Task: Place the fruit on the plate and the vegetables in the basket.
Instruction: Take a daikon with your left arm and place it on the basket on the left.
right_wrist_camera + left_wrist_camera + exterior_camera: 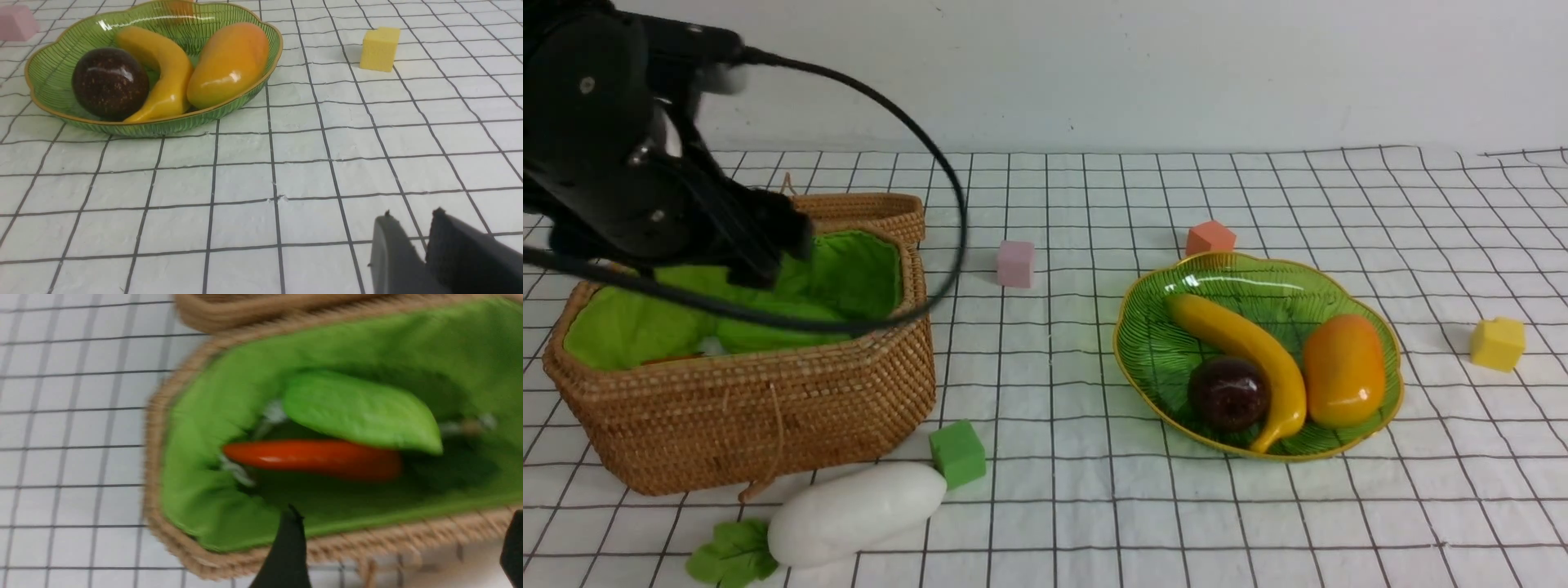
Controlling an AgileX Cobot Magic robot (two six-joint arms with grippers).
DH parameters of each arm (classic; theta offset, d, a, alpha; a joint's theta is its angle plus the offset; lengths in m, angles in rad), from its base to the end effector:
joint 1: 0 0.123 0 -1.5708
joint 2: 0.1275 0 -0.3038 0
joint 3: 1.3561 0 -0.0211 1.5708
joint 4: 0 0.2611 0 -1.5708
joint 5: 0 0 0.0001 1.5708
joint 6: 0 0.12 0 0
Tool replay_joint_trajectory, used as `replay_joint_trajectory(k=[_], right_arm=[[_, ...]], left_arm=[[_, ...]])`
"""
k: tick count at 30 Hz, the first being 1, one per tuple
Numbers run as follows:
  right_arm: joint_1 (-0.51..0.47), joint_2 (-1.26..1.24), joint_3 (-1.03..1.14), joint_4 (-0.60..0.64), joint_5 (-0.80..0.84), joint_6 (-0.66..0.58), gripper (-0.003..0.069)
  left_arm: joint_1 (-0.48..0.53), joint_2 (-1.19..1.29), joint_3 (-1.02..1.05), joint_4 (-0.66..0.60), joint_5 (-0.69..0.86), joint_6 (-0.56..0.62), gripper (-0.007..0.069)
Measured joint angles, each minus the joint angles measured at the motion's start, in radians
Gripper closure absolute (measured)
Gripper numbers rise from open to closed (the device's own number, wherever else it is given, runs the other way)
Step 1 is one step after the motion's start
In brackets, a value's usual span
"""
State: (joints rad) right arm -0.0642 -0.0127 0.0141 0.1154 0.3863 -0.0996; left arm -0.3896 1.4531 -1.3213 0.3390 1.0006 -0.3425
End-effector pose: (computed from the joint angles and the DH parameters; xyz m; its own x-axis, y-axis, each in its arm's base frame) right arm 0.0713 0.0006 0.1659 -0.2930 0.0262 -0.9558 0.0249 0.9995 0.0198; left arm 0.3135 -0.0924 0.3381 -0.8132 0.1743 -0.5552 0.1049 0.9824 0.1547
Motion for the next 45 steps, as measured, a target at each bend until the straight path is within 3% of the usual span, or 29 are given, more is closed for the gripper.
replay_joint_trajectory(k=[1,3,10,18,22,24,31,35,40,45], right_arm=[[0.000,0.000,0.000,0.000,0.000,0.000,0.0497],[0.000,0.000,0.000,0.000,0.000,0.000,0.0497],[0.000,0.000,0.000,0.000,0.000,0.000,0.0494],[0.000,0.000,0.000,0.000,0.000,0.000,0.0483],[0.000,0.000,0.000,0.000,0.000,0.000,0.0478],[0.000,0.000,0.000,0.000,0.000,0.000,0.0475],[0.000,0.000,0.000,0.000,0.000,0.000,0.0462],[0.000,0.000,0.000,0.000,0.000,0.000,0.0454],[0.000,0.000,0.000,0.000,0.000,0.000,0.0446],[0.000,0.000,0.000,0.000,0.000,0.000,0.0440]], left_arm=[[-0.060,0.008,0.016,-0.079,0.015,0.094,0.0032],[-0.097,0.041,0.038,-0.129,0.020,0.147,0.0041],[-0.124,0.234,0.094,-0.141,0.005,0.290,0.0047],[-0.124,0.398,0.095,-0.133,-0.073,0.315,0.0048],[-0.126,0.425,0.094,-0.137,-0.075,0.330,0.0085],[-0.126,0.422,0.086,-0.161,-0.055,0.366,0.0127],[-0.126,0.323,-0.003,-0.220,0.120,0.453,0.0127],[-0.122,0.187,-0.084,-0.104,0.142,0.468,0.0127],[-0.050,0.070,-0.104,0.140,-0.040,0.443,0.0127],[0.029,0.093,-0.105,0.192,-0.153,0.431,0.0127]])
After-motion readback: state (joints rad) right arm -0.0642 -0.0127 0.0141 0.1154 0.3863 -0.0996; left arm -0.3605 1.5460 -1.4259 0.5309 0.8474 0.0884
